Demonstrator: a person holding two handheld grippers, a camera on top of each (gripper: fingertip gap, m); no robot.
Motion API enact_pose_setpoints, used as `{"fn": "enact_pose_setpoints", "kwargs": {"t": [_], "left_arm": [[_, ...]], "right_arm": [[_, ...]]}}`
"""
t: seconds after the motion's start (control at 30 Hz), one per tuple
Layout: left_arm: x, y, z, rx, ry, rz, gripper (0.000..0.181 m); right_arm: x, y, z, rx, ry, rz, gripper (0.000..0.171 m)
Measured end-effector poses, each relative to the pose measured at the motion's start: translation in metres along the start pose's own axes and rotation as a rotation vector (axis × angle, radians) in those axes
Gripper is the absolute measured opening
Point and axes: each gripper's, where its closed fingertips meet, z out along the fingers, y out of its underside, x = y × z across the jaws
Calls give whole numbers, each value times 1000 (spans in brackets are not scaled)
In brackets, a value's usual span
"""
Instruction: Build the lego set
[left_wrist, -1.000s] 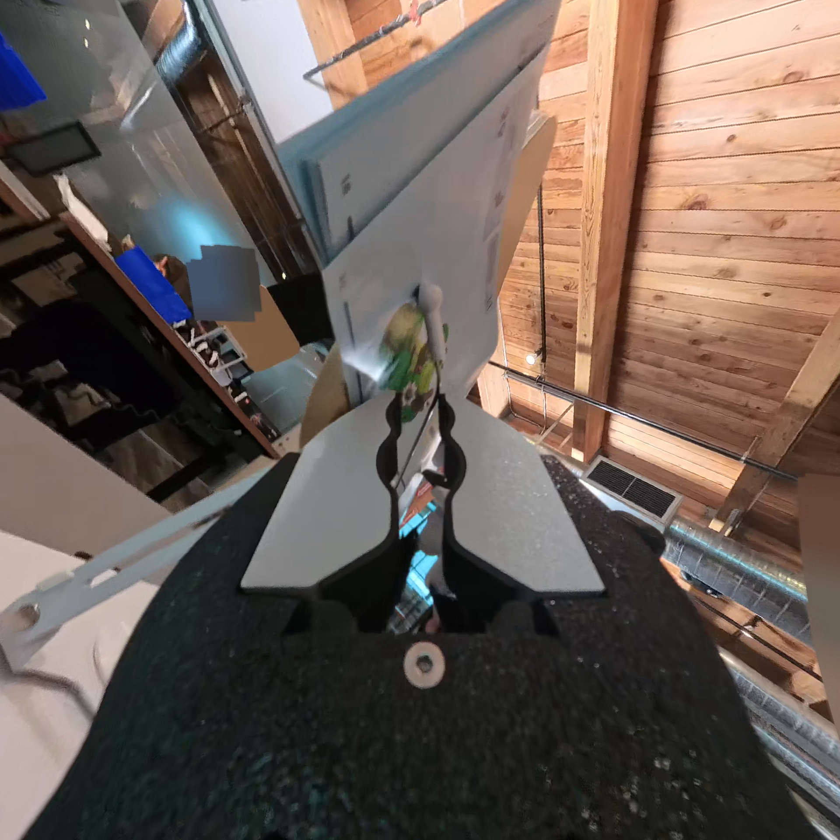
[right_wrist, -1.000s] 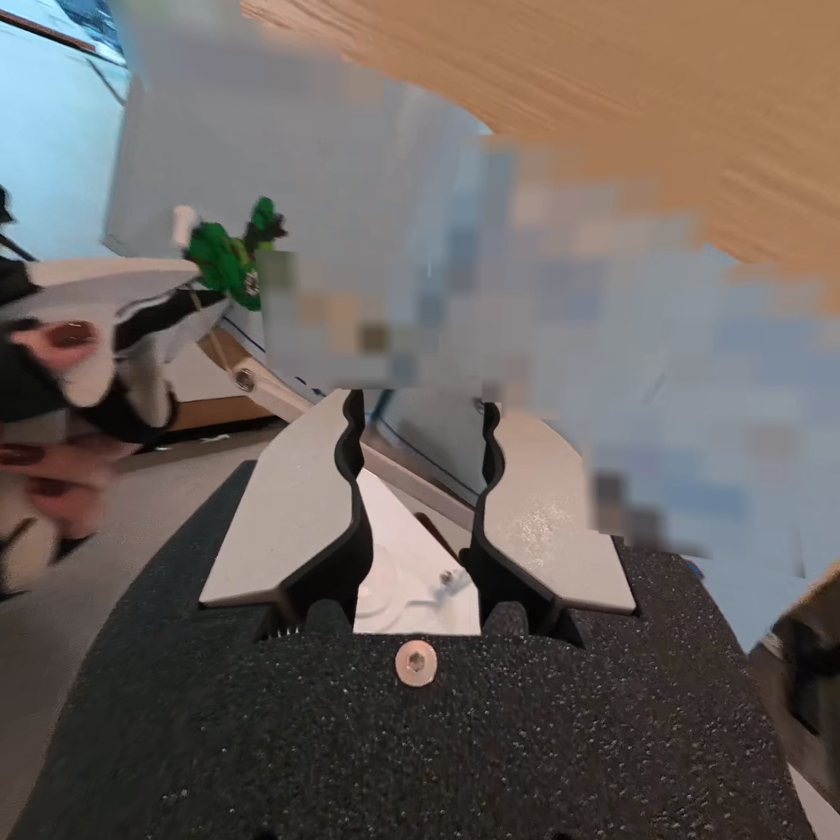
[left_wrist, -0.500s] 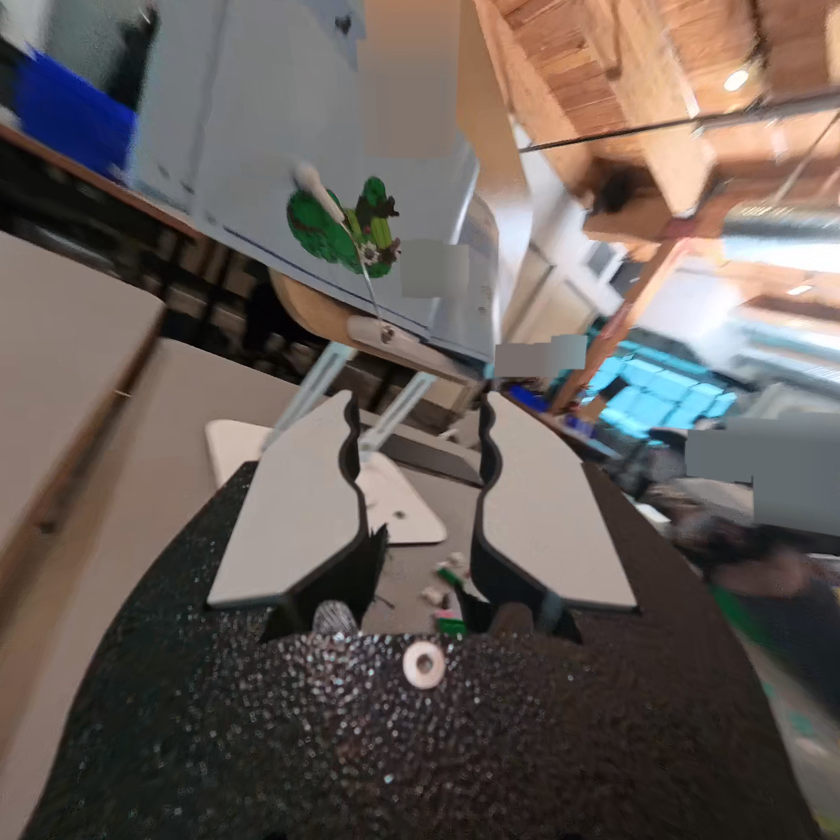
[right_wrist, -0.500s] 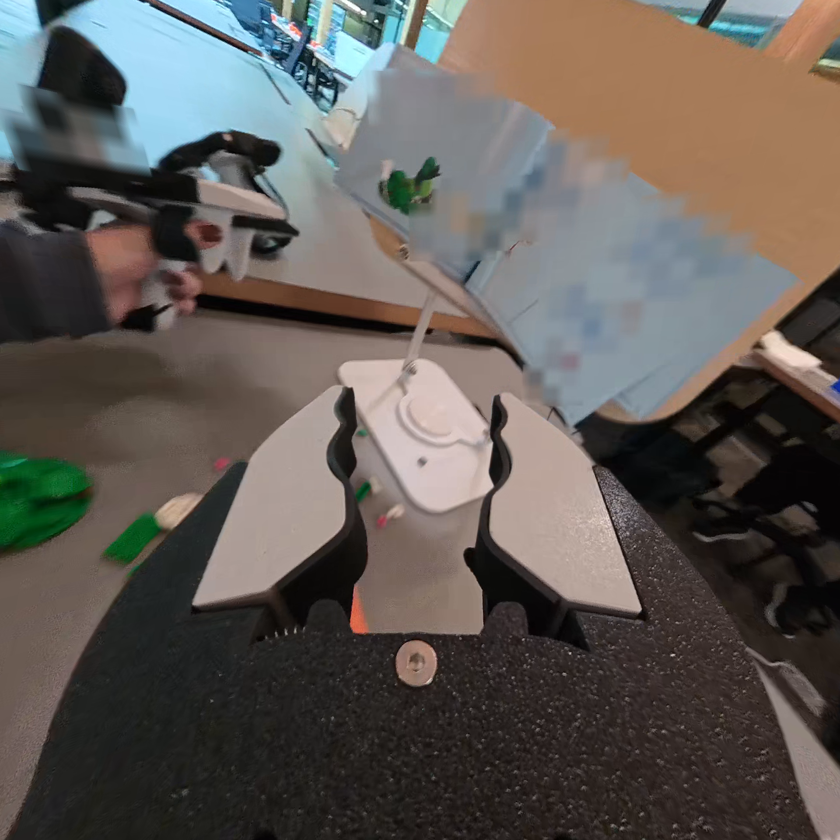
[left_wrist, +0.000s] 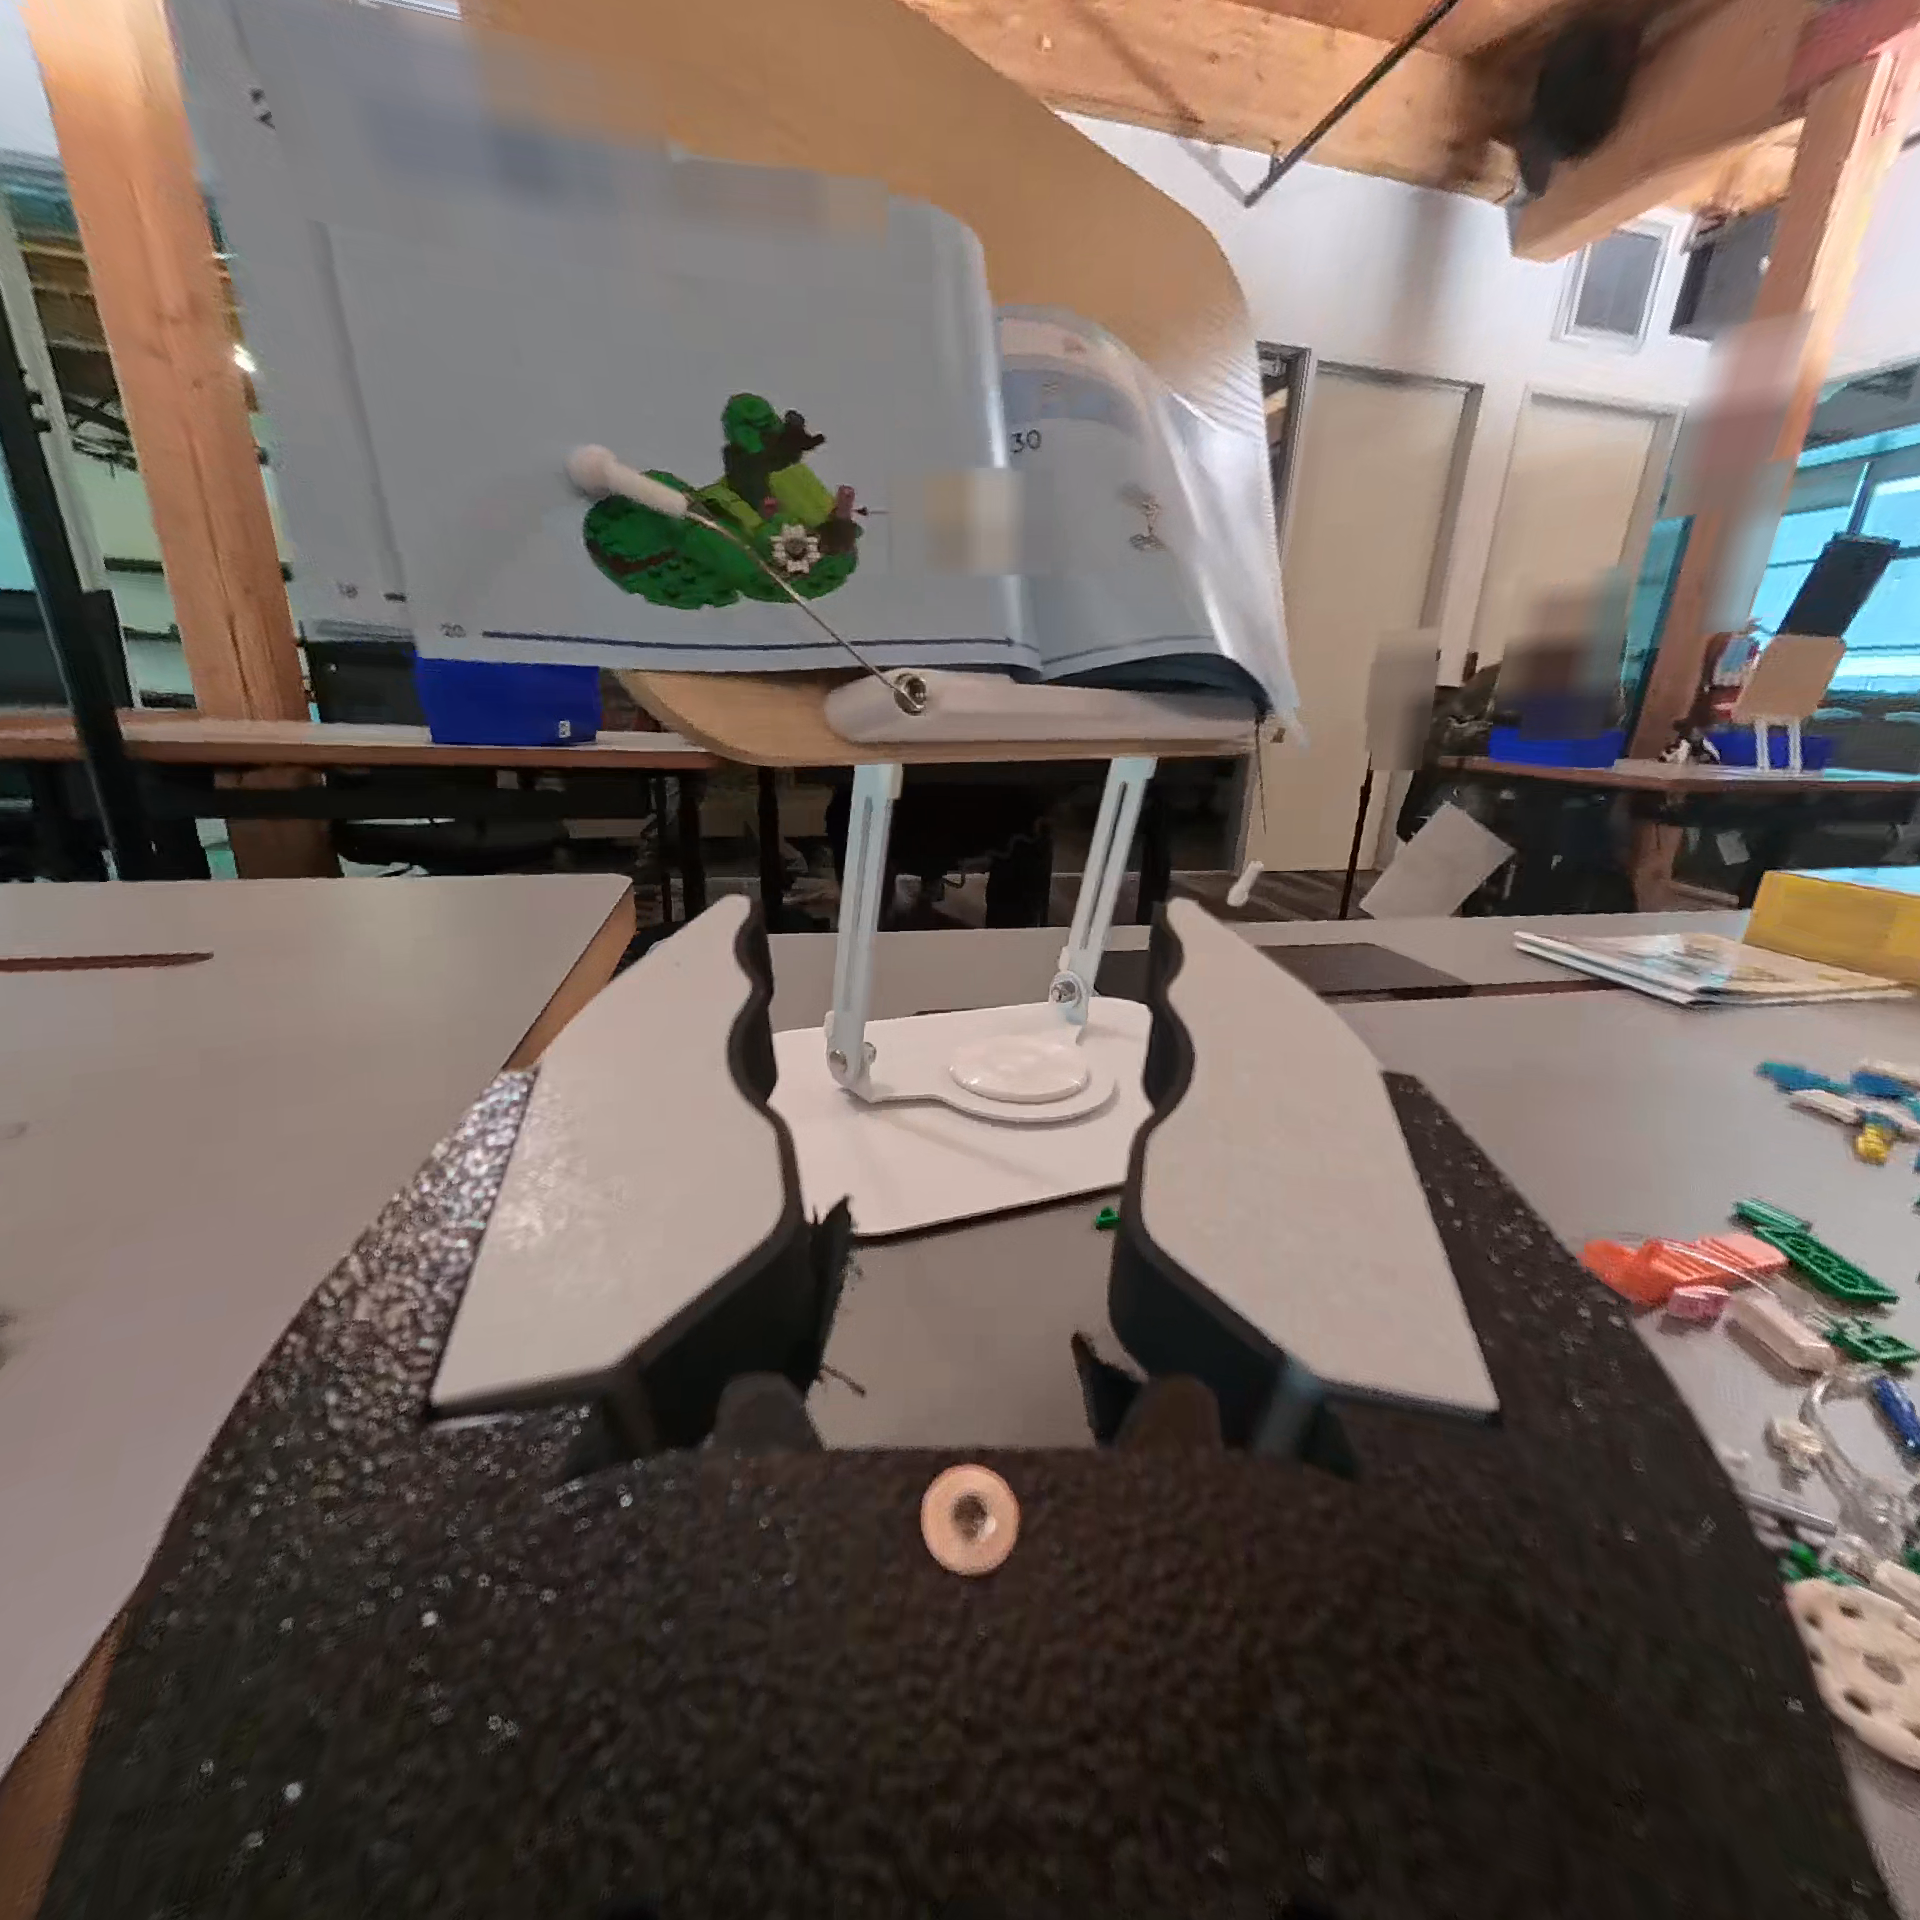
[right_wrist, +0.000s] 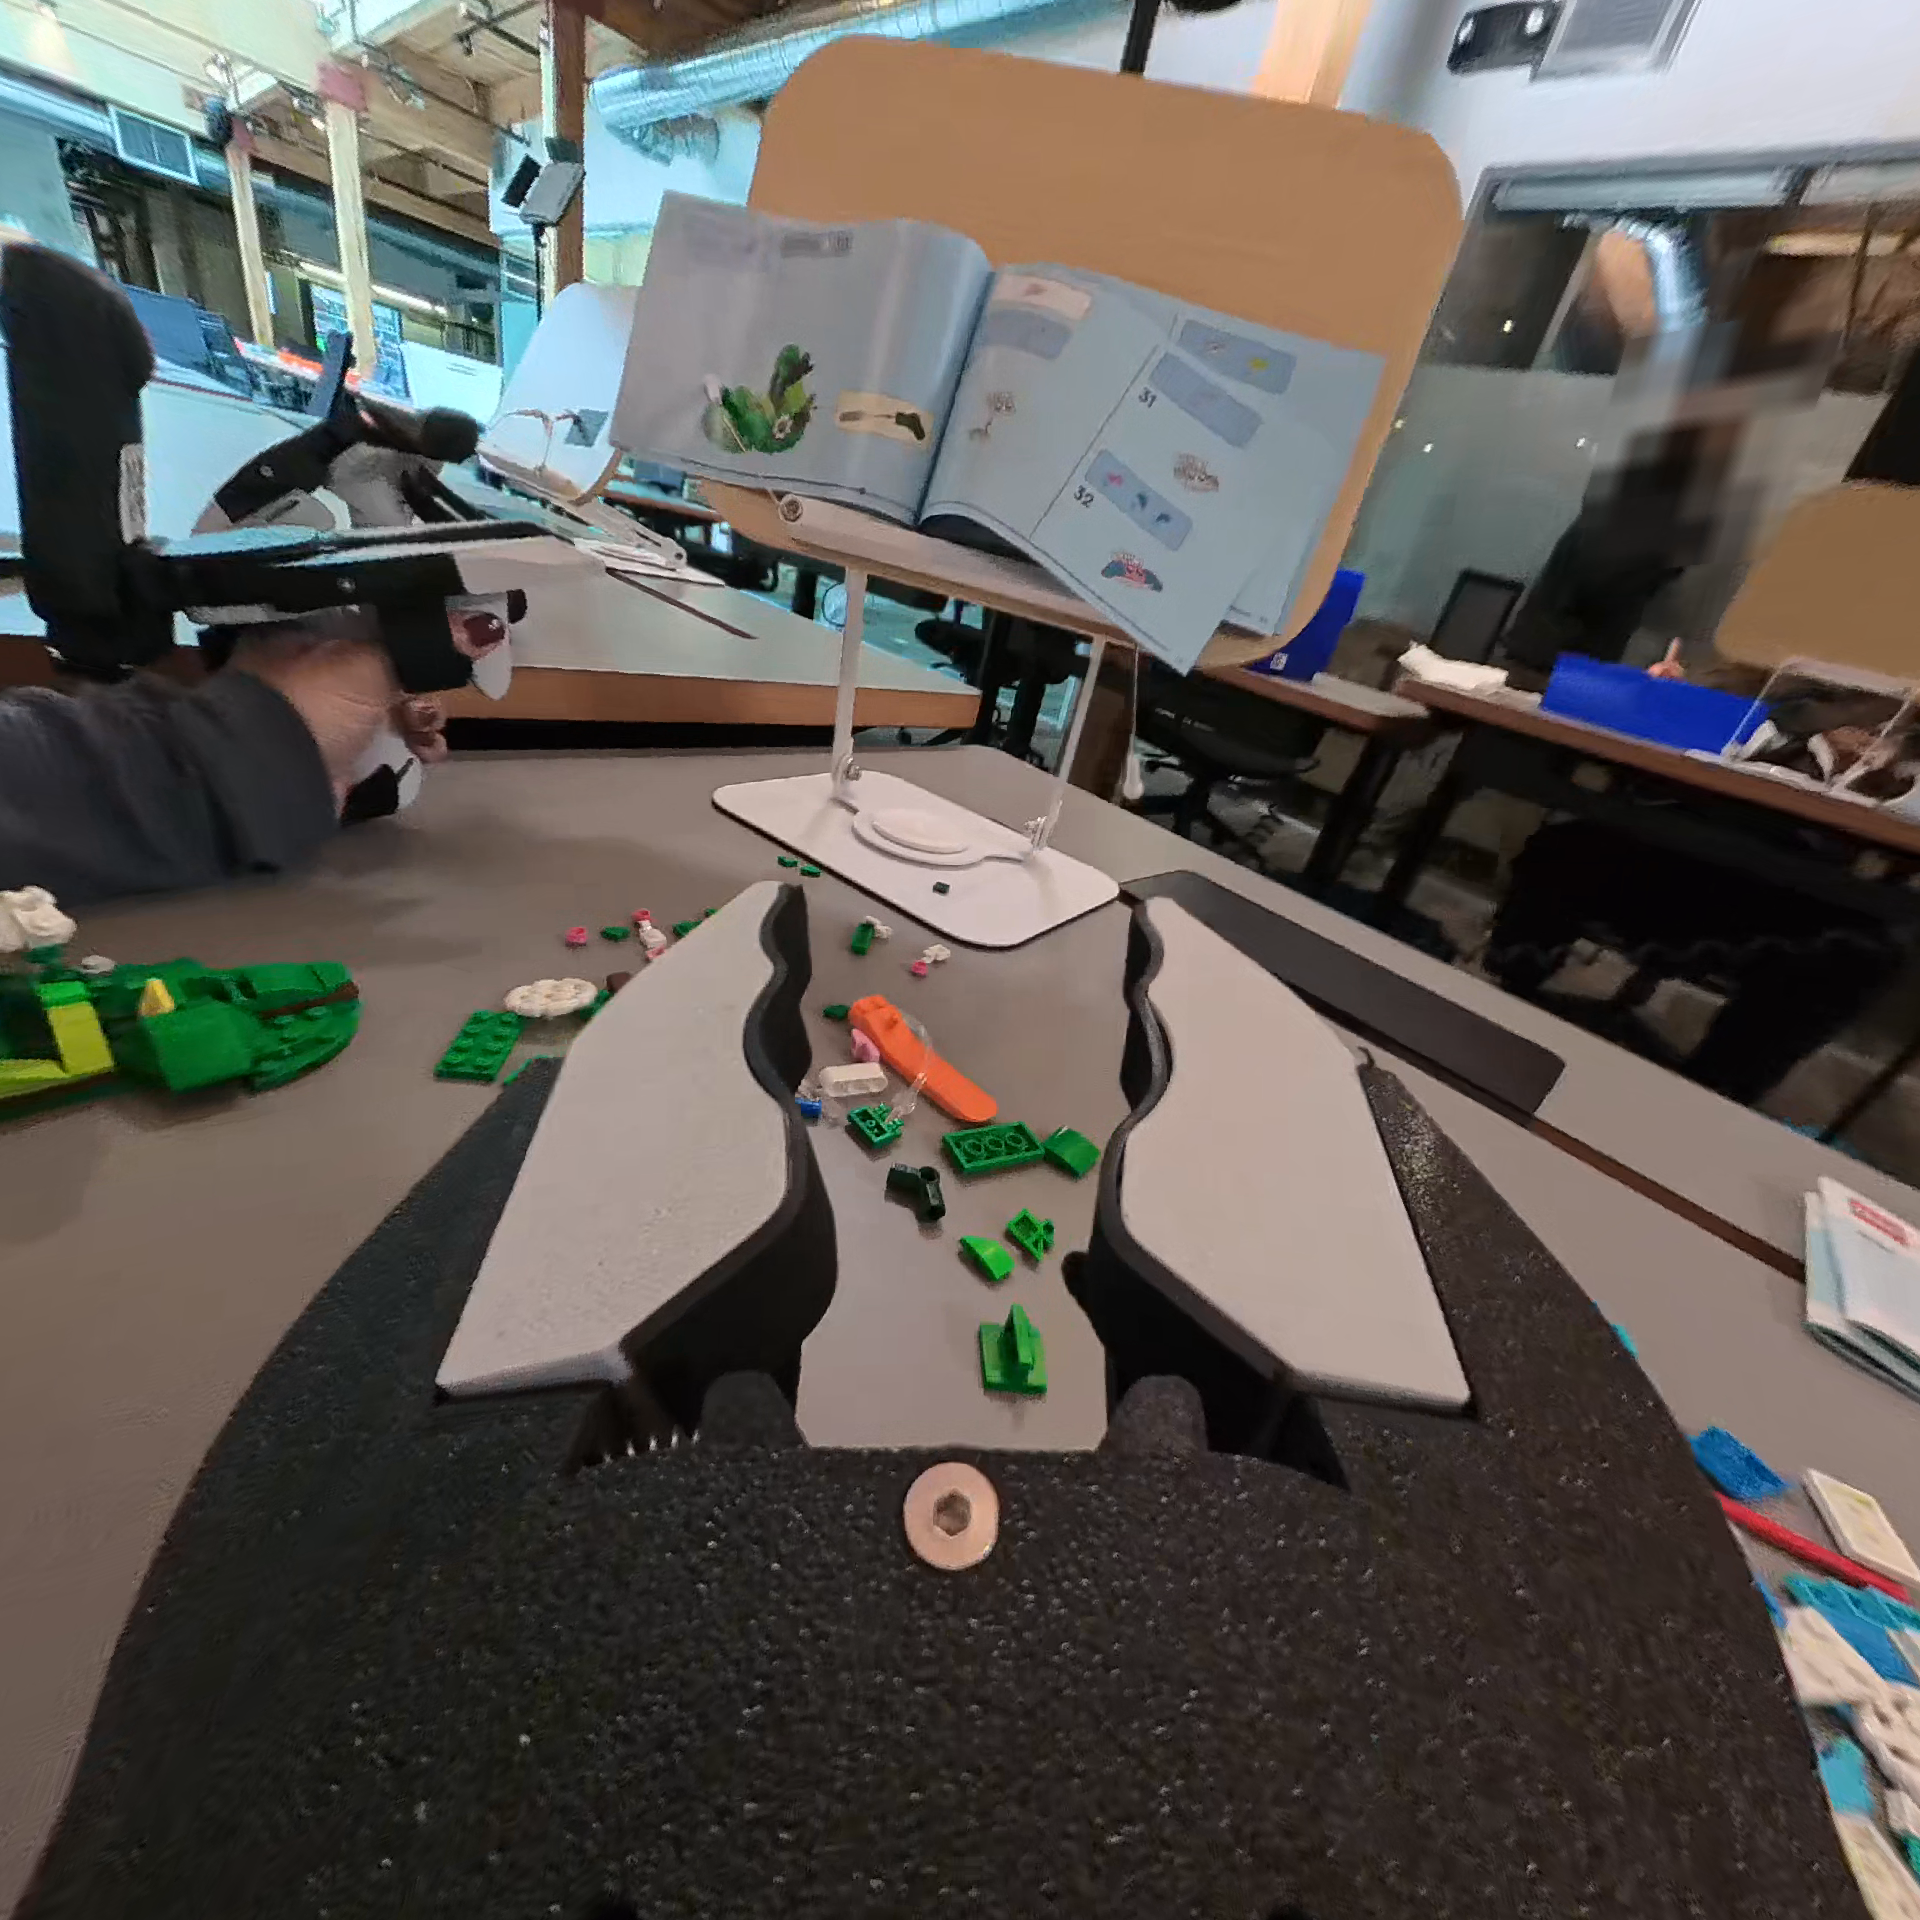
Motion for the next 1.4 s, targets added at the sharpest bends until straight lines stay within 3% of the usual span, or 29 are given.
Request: {"fn": "enact_pose_setpoints", "kwargs": {"t": [0.57,1.4], "left_arm": [[10,2,3,1,46,-78,74],[7,8,4,-35,36,-88,64]], "right_arm": [[-16,10,5,2,-40,-126,47],[-14,17,7,-29,-63,-70,44]]}}
